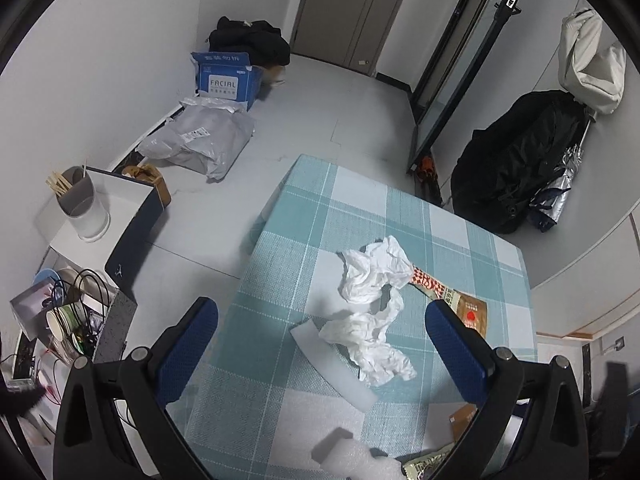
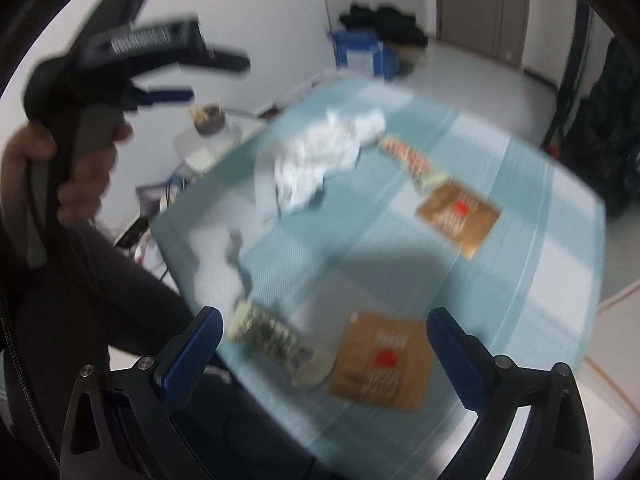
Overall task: Collect trash
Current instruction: 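Bring both tools back over the table, then grasp the candy wrapper with the right tool while the left tool grasps a white foam strip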
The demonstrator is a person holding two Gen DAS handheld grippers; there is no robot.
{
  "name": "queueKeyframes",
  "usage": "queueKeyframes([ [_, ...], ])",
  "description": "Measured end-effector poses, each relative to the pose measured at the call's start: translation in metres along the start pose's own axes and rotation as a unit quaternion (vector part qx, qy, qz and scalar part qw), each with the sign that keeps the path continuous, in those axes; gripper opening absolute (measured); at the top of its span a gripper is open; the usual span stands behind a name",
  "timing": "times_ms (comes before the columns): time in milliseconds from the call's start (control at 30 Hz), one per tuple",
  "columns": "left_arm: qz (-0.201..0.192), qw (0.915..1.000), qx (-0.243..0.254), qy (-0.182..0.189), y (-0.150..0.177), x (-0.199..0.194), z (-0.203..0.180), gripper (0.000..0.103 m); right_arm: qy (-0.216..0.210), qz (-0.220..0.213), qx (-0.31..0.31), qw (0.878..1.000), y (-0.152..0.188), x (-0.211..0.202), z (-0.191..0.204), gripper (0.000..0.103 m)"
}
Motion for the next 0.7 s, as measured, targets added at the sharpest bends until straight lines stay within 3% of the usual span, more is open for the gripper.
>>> queueKeyframes([
  [133, 0.004, 1.0, -0.006, 0.006, -0.002, 0.003, 0.002, 0.102, 0.019, 0.036, -0.049, 0.998, 0.007, 0.02, 0.017, 0.093],
  [300, 0.007, 1.0, -0.007, -0.001, -0.001, 0.006, 0.006, 0.102, 0.058, 0.03, -0.112, 0.992, 0.013, 0.029, 0.037, 0.082],
  [433, 0.012, 0.9998, -0.015, 0.003, 0.0, 0.009, 0.013, 0.102, 0.087, 0.035, -0.129, 0.987, 0.011, 0.039, 0.039, 0.05],
  [567, 0.022, 0.999, -0.036, 0.014, 0.0, 0.014, 0.02, 0.102, 0.092, 0.032, -0.158, 0.983, 0.012, 0.043, 0.045, 0.034],
  [700, 0.028, 0.998, -0.05, 0.026, -0.001, 0.016, 0.024, 0.102, 0.097, 0.031, -0.157, 0.982, 0.01, 0.044, 0.045, 0.025],
])
Point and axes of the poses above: each gripper's, at about its wrist camera, not at the fingertips, and x roughly the way its jaws point, z to its left, y to its underside, the point moved 4 cm from there along x, roughly the way its jaws point, and after that the axes turned 15 degrees about z, right-handed, at the moved point
